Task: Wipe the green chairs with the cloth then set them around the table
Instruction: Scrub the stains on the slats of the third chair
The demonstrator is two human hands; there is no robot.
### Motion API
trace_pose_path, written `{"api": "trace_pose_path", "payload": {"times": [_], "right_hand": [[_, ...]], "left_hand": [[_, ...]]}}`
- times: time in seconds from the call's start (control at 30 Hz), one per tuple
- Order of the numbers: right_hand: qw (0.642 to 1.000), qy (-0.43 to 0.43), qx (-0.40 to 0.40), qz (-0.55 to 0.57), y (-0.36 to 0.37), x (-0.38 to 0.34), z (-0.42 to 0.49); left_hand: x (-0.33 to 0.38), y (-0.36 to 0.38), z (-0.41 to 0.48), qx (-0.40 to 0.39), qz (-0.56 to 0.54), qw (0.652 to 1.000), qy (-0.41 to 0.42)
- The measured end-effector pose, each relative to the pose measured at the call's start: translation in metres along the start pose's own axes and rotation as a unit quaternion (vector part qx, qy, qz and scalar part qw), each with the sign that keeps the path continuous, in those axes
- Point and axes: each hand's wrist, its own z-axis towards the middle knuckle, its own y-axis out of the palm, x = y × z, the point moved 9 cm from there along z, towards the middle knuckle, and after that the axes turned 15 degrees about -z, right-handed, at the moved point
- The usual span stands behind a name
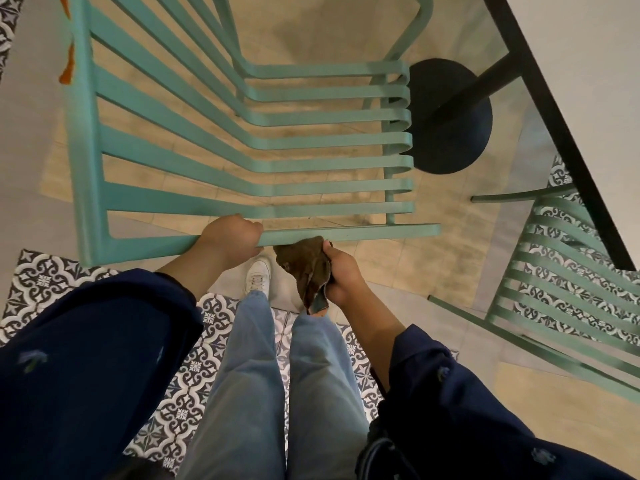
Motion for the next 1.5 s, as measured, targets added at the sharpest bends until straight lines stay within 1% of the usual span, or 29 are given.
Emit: {"api": "trace_pose_path", "payload": {"times": [0.1, 0.2, 0.3, 0.4, 0.47, 0.53, 0.57, 0.63, 0.7, 0.83, 0.9, 1.07, 1.17, 1.23, 1.3, 1.4, 1.5], "right_hand": [[0.999, -0.028, -0.014, 0.014, -0.005, -0.012, -0.006], [0.989, -0.080, -0.029, 0.117, -0.020, -0.035, -0.014], [0.975, -0.105, -0.028, 0.192, -0.043, -0.051, -0.021], [0.971, -0.122, -0.024, 0.205, -0.062, -0.065, -0.034], [0.971, -0.134, -0.032, 0.197, -0.067, -0.077, -0.044], [0.967, -0.156, -0.053, 0.192, -0.069, -0.092, -0.058], [0.966, -0.166, -0.058, 0.187, -0.070, -0.100, -0.064], [0.968, -0.171, -0.071, 0.169, -0.067, -0.114, -0.073], [0.975, -0.161, -0.065, 0.140, -0.061, -0.128, -0.076], [0.988, -0.140, -0.029, 0.058, -0.046, -0.168, -0.078], [0.990, -0.132, -0.021, 0.044, -0.034, -0.191, -0.079], [0.985, -0.175, 0.005, 0.007, 0.003, -0.269, -0.075], [0.974, -0.217, 0.026, -0.055, 0.020, -0.313, -0.059], [0.962, -0.244, 0.050, -0.113, 0.031, -0.345, -0.045], [0.948, -0.261, 0.090, -0.157, 0.038, -0.375, -0.029], [0.918, -0.268, 0.165, -0.242, 0.040, -0.412, -0.007], [0.897, -0.275, 0.208, -0.276, 0.043, -0.443, 0.015]], "left_hand": [[-0.001, 0.003, 0.000, -0.005, -0.001, 1.000, -0.003], [-0.001, 0.007, 0.002, -0.014, 0.018, 1.000, 0.006], [-0.003, 0.006, 0.003, -0.011, 0.020, 1.000, -0.001], [-0.004, 0.007, 0.000, -0.011, 0.005, 1.000, -0.029], [-0.007, 0.010, -0.001, -0.029, -0.038, 0.997, -0.066], [-0.007, 0.004, -0.004, -0.031, -0.147, 0.983, -0.106], [-0.004, -0.002, -0.005, -0.026, -0.218, 0.968, -0.120], [0.005, -0.018, -0.007, -0.009, -0.327, 0.935, -0.139], [0.015, -0.038, -0.009, 0.006, -0.368, 0.918, -0.147], [0.027, -0.087, -0.004, 0.036, -0.374, 0.918, -0.127], [0.025, -0.113, 0.002, 0.055, -0.367, 0.921, -0.117], [-0.001, -0.194, 0.030, 0.110, -0.354, 0.924, -0.095], [-0.024, -0.238, 0.053, 0.147, -0.337, 0.925, -0.092], [-0.038, -0.266, 0.070, 0.179, -0.336, 0.920, -0.090], [-0.050, -0.284, 0.087, 0.197, -0.336, 0.916, -0.094], [-0.059, -0.299, 0.113, 0.202, -0.327, 0.918, -0.098], [-0.072, -0.324, 0.140, 0.239, -0.308, 0.915, -0.106]]}}
